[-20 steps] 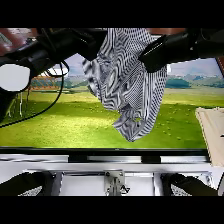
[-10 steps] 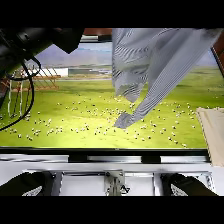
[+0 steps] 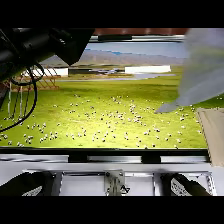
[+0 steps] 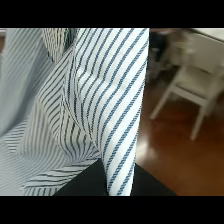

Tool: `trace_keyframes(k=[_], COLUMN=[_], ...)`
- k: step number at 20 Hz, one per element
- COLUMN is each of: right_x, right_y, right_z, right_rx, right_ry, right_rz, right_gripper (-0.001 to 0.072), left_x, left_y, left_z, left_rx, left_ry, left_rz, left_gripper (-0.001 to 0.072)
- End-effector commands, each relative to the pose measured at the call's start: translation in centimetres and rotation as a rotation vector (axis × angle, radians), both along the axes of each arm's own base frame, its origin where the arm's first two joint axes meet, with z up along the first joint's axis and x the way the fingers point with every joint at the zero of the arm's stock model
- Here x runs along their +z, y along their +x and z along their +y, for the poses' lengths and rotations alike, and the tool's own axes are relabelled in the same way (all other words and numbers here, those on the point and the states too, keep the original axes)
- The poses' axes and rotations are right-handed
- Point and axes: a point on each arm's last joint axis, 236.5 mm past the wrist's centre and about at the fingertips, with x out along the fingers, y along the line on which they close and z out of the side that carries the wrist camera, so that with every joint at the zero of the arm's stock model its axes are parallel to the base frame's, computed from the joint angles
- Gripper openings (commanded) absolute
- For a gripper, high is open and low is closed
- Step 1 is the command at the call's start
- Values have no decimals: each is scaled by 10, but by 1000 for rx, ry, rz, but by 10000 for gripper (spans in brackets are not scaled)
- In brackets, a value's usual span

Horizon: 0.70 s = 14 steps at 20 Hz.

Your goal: Fold the shirts.

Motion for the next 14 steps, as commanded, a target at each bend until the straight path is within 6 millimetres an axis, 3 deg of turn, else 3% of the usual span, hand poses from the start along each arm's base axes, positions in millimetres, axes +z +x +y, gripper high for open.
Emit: trace_keyframes(k=[1, 4, 7, 14], right_x=[6, 7, 1, -1], right_y=[-43, -72, -87, -88], right_z=[-63, -101, -130, -166], right_rx=[-199, -318, -396, -447], right_ry=[18, 16, 10, -37], right_rz=[-58, -74, -61, -67], right_gripper=[64, 64, 64, 64], left_x=[-3, -4, -12, -28], left_y=[0, -1, -3, -8], left_z=[0, -1, -2, -4], left_rx=[-2, -4, -13, -33], left_ry=[0, 0, 22, 65], left_rz=[15, 25, 49, 105], left_gripper=[540, 540, 540, 540])
